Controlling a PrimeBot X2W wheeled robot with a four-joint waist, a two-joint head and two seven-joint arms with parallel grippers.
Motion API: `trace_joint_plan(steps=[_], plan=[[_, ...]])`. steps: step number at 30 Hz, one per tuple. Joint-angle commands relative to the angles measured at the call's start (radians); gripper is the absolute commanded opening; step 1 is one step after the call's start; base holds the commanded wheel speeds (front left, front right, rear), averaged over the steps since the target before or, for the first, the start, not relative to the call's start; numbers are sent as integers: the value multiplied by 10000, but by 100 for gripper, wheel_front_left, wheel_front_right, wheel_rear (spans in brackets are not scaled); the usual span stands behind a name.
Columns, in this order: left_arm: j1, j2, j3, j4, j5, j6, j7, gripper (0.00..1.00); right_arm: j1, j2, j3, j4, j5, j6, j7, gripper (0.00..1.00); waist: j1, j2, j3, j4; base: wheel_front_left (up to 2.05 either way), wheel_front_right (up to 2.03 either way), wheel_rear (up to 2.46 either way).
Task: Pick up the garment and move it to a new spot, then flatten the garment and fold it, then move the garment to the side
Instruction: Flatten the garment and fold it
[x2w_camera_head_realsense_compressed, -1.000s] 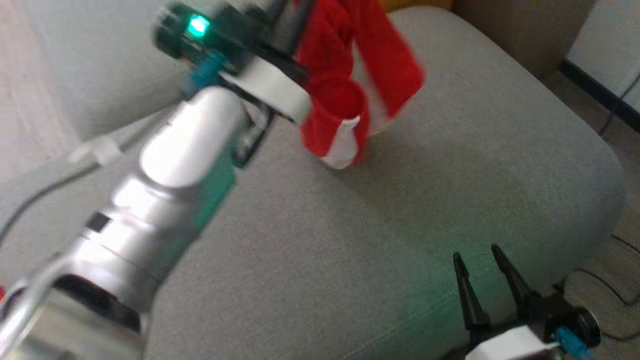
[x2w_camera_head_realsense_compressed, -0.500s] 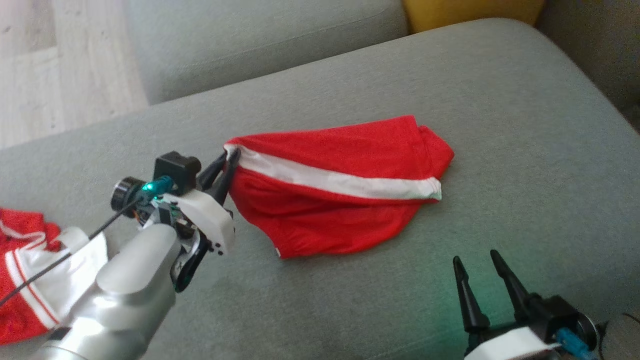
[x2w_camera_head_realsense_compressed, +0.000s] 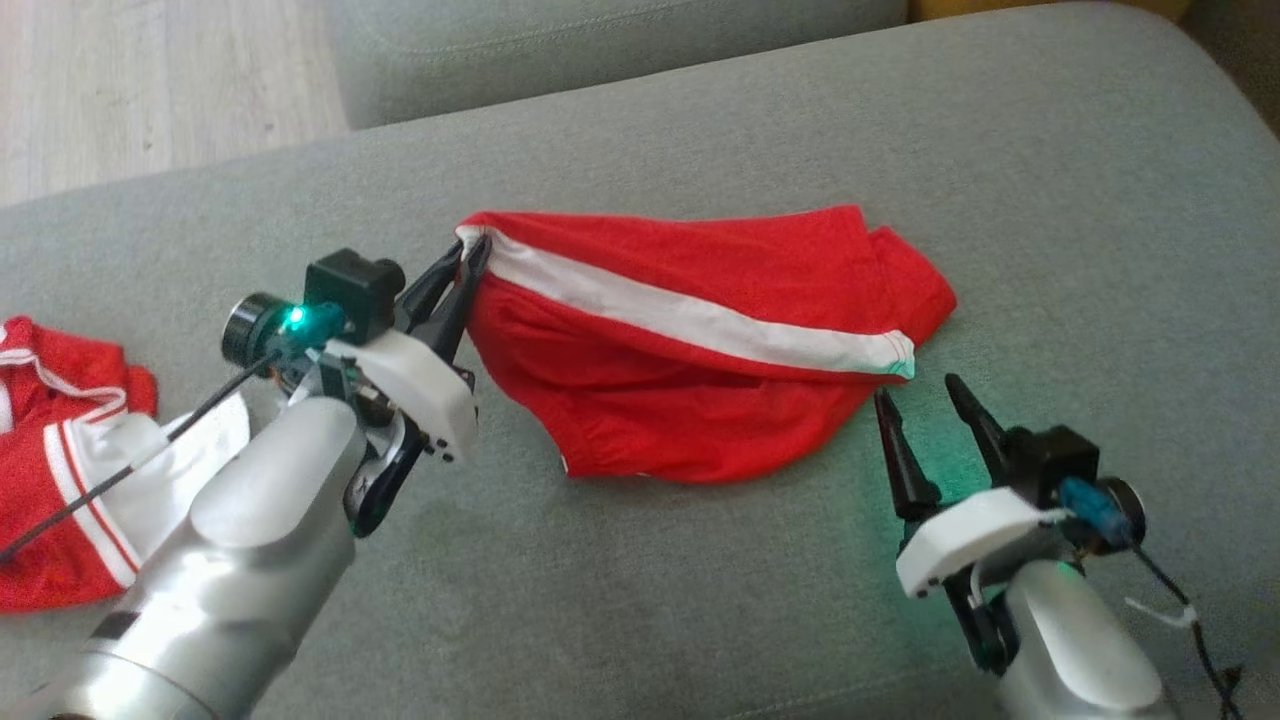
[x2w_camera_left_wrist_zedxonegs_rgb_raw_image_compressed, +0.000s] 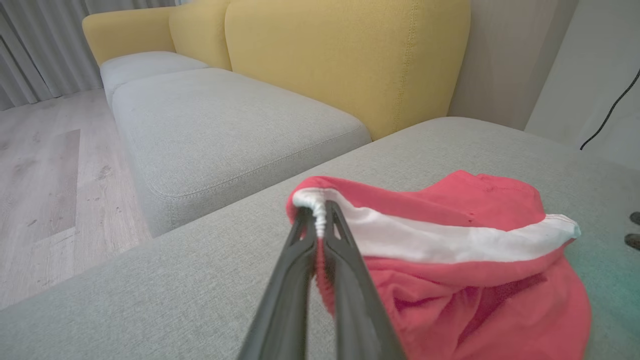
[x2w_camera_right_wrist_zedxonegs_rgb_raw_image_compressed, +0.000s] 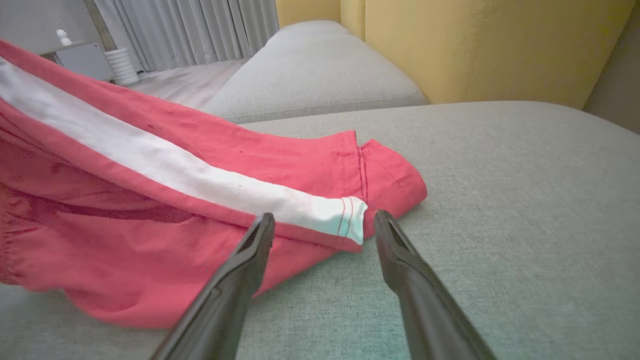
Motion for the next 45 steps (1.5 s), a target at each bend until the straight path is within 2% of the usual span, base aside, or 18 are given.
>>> trace_joint_plan(steps=[1,9,18,19,21,26,32,40,45], plan=[[-749,237,338,-272,128,-29,-115,0,-619,-51,147,152,-52,73,-63,100,-2,0,125,117,0,0,0],[-1068,230,203,-265,247,-83,-90,0,-1477,-49,-189,1266,149,73,-63,100,-2,0,360,283,0,0,0],[-1400,276,56,-311,337,-121,63,0,-2079,-43,398,2006,801,73,-63,100,-2,0,672,502,0,0,0],[-1436,285,41,-316,348,-122,83,0,-2127,-44,469,2040,837,73,-63,85,-2,0,699,525,0,0,0],[-1497,305,18,-328,356,-130,119,0,-2212,-44,676,2099,980,73,-63,0,-2,0,748,564,0,0,0],[-1678,410,88,-354,333,-55,134,0,-2528,-203,902,1644,1142,73,-63,0,-2,0,845,605,0,0,0],[-2729,400,131,-459,584,-101,47,0,-3905,-527,-93,409,1552,73,-63,0,-2,0,1393,740,0,0,0],[-6052,-319,89,15,1376,-411,-663,0,-7481,-1873,-481,-218,958,73,-63,0,-2,0,2723,1197,0,0,0],[-8095,-600,538,509,1888,-277,-1408,0,-9516,-2411,-786,-773,581,73,-63,0,-2,0,3419,1145,0,0,0]])
